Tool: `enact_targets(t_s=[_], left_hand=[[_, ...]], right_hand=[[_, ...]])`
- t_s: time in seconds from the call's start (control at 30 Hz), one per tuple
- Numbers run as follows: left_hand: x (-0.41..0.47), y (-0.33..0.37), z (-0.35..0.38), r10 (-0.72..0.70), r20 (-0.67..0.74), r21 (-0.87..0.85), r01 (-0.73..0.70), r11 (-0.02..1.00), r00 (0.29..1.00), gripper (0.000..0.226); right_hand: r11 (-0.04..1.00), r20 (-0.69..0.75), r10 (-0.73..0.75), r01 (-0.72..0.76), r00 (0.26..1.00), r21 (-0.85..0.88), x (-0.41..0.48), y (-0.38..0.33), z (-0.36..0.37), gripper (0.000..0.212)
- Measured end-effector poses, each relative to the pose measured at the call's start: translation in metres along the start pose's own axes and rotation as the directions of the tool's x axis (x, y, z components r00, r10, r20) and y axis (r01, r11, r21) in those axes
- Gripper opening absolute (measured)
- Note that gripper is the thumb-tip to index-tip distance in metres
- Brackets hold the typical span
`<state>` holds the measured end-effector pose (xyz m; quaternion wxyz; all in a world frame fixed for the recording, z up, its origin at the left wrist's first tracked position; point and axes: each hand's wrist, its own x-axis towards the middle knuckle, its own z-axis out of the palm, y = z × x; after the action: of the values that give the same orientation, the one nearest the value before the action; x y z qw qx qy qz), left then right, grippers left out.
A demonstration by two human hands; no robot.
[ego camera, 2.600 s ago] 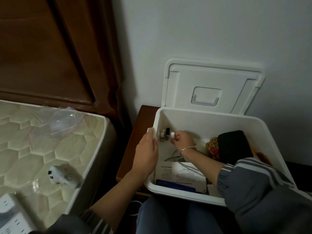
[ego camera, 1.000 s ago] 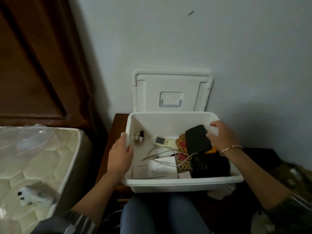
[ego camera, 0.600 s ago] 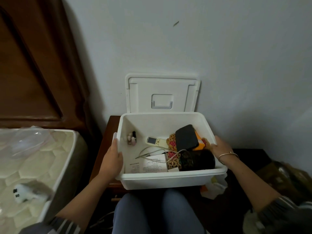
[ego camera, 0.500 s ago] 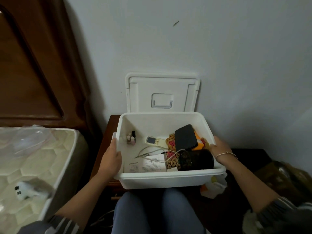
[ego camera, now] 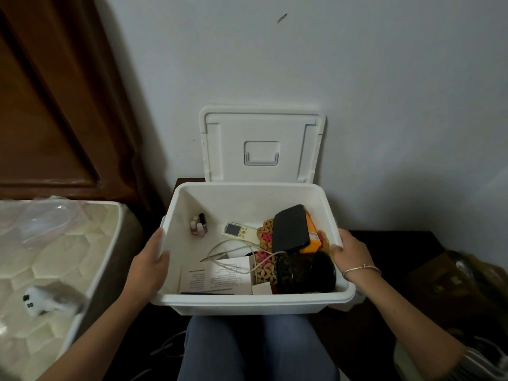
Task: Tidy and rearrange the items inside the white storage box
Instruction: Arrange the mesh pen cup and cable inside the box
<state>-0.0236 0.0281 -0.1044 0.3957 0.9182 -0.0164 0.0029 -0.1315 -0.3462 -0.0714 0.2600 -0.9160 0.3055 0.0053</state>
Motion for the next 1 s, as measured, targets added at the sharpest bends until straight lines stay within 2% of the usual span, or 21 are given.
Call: enact_targets(t_s=[0.1,0.2,0.27,0.37,0.47,0.53,0.6,0.7,0.77,0.87,1.0], left_hand=[[-0.002,0.009,-0.004,0.051,0.007,0.105,-0.051,0.993,0.999,0.050],[-0.001,0.025,-0.001,0.251,-0.054,0.285,-0.226,0.932,0.966,0.047],[0.000,0.042,0.006,0.359,-0.022,0.320,-0.333,0.887,0.933,0.045],[-0.005,0.072,0.028,0.382,0.226,0.154,-0.420,0.895,0.896,0.036],[-0.016,0.095,0.057,0.412,0.483,0.000,-0.470,0.882,0.772,0.036],[-0.023,0.111,0.076,0.400,0.557,-0.066,-0.441,0.895,0.728,0.032],[-0.030,0.127,0.091,0.364,0.559,-0.067,-0.397,0.916,0.745,0.022],[-0.037,0.148,0.106,0.246,0.504,0.066,-0.321,0.945,0.828,0.044],[-0.040,0.155,0.111,0.155,0.523,0.177,-0.285,0.942,0.838,0.055],[-0.045,0.161,0.117,0.023,0.616,0.231,-0.209,0.950,0.787,0.050],[-0.052,0.165,0.121,-0.034,0.672,0.043,0.006,0.999,0.740,0.033]], right_hand=[[0.999,-0.014,-0.034,0.034,0.999,0.027,0.000,-0.003,-0.002,0.033],[0.997,-0.032,-0.074,0.075,0.997,0.034,0.007,-0.012,-0.005,0.037],[0.996,-0.025,-0.093,0.094,0.995,0.008,0.013,-0.017,-0.005,0.033],[0.998,0.010,-0.063,0.063,0.998,-0.017,0.018,-0.020,0.000,0.037],[0.999,0.017,-0.043,0.043,0.999,-0.019,0.019,-0.018,0.005,0.045],[0.999,0.012,-0.036,0.036,0.999,-0.018,0.019,-0.017,0.006,0.048],[1.000,0.009,-0.018,0.018,1.000,-0.010,0.020,-0.018,0.008,0.052],[1.000,0.012,0.003,-0.003,1.000,-0.005,0.021,-0.018,0.009,0.059],[1.000,0.018,0.008,-0.008,1.000,-0.001,0.021,-0.017,0.009,0.061],[1.000,0.014,0.007,-0.007,1.000,-0.010,0.022,-0.017,0.009,0.060],[1.000,-0.005,0.003,-0.003,1.000,-0.019,0.020,-0.016,0.009,0.055]])
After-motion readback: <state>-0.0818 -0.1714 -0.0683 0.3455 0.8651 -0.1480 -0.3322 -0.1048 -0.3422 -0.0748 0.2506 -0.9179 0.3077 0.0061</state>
